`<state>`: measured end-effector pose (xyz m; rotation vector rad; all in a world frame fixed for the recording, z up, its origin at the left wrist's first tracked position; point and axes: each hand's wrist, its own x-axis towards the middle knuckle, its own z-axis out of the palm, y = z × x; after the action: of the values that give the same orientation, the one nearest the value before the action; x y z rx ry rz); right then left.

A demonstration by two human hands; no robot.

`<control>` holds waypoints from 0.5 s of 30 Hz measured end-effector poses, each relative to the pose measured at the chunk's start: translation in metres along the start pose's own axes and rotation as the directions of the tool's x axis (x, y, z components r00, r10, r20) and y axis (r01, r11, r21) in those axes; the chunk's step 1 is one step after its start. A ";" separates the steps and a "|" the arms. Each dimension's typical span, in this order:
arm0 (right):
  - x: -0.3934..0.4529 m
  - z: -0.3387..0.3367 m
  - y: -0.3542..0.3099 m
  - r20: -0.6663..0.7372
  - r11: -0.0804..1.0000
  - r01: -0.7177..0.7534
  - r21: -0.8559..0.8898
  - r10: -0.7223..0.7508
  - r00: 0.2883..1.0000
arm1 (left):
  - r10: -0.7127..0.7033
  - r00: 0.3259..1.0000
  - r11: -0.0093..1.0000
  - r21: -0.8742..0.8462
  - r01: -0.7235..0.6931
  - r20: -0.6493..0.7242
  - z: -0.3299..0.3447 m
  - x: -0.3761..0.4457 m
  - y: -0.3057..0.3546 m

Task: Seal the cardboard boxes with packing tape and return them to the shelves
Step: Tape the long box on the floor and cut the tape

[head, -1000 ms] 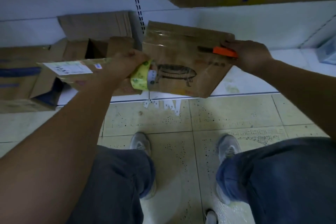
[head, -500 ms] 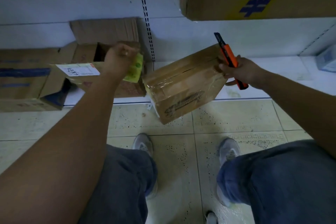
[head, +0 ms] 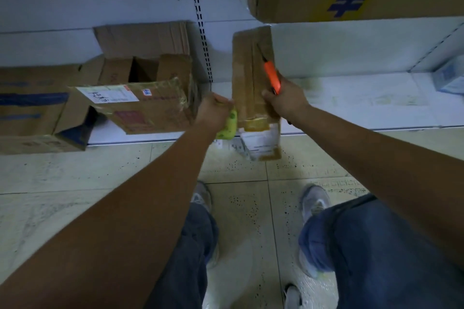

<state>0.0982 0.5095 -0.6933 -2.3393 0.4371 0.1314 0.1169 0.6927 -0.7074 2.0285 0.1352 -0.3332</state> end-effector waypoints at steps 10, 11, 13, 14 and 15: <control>-0.013 -0.034 0.036 0.127 0.918 -0.283 0.277 0.257 0.958 | 0.041 0.994 0.983 -0.183 -0.022 0.099 0.041 0.003 0.023; -0.015 -0.034 0.037 0.150 0.909 -0.276 0.313 0.240 0.959 | 0.027 0.995 0.987 -0.161 -0.010 0.100 0.038 0.003 0.024; -0.018 -0.036 0.042 0.161 0.919 -0.246 0.308 0.204 0.966 | 0.037 0.996 0.996 -0.078 -0.031 0.076 0.034 0.005 0.028; -0.019 -0.037 0.041 0.146 0.932 -0.228 0.282 0.193 0.970 | 0.054 0.997 0.998 -0.022 -0.053 0.049 0.029 0.006 0.028; -0.019 -0.038 0.041 0.116 0.949 -0.204 0.241 0.181 0.977 | 0.073 0.997 0.997 0.017 -0.073 0.032 0.023 0.003 0.031</control>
<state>0.0646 0.4614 -0.6885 -2.0295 0.6004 0.2614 0.1232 0.6577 -0.6918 2.0399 0.0389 -0.3206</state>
